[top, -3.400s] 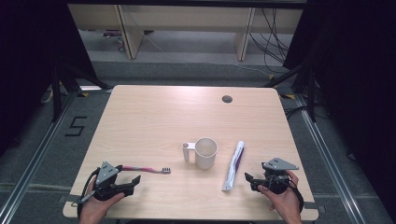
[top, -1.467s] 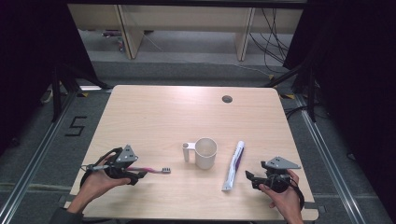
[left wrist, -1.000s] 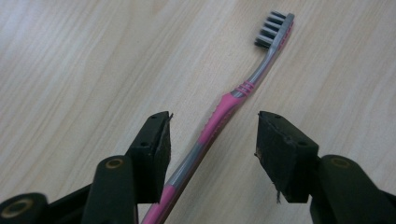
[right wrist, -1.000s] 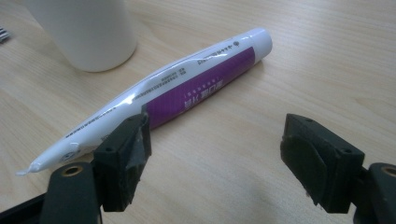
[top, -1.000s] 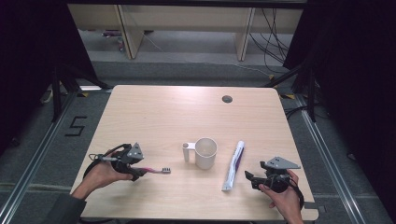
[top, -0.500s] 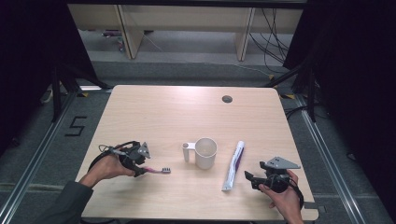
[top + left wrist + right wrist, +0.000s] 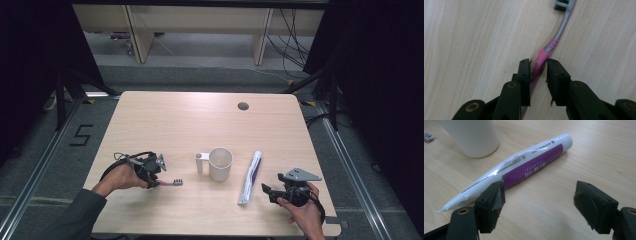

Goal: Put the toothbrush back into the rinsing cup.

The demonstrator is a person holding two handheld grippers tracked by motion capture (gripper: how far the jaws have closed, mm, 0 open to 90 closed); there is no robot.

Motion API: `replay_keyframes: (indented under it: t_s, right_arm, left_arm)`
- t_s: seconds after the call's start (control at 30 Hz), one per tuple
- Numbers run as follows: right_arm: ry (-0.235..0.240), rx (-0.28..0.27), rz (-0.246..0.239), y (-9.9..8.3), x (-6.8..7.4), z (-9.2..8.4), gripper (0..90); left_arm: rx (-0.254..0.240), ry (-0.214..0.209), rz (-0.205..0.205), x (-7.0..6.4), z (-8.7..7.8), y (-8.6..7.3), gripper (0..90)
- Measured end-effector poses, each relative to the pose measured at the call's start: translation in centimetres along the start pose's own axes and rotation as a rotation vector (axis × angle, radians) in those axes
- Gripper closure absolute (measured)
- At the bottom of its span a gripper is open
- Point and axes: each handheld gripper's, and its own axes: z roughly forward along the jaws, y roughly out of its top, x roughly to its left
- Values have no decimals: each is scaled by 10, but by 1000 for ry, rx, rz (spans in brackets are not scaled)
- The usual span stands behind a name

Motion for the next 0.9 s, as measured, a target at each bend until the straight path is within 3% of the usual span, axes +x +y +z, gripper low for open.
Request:
replay_keyframes:
  t_s: [0.03,0.23,0.27,0.37,0.5,0.73,0.9]
  right_arm:
    - [6,12,21,0,1,-1,266]
    - [2,7,7,0,0,0,270]
    - [10,14,32,0,2,-1,271]
    - [3,2,7,0,0,-1,270]
    - [9,8,22,0,1,0,271]
    - [3,-2,-13,0,-2,-1,271]
    - [9,-8,-4,0,-2,0,272]
  left_arm:
    - [18,-14,-2,0,0,1,745]
    - [47,-14,-22,-1,3,8,795]
    - [55,-19,-26,0,3,8,804]
    - [61,-27,-35,0,3,8,813]
    - [70,-34,-63,1,3,10,816]
    - [107,-39,-51,0,4,15,822]
    - [118,-30,-36,-1,4,16,825]
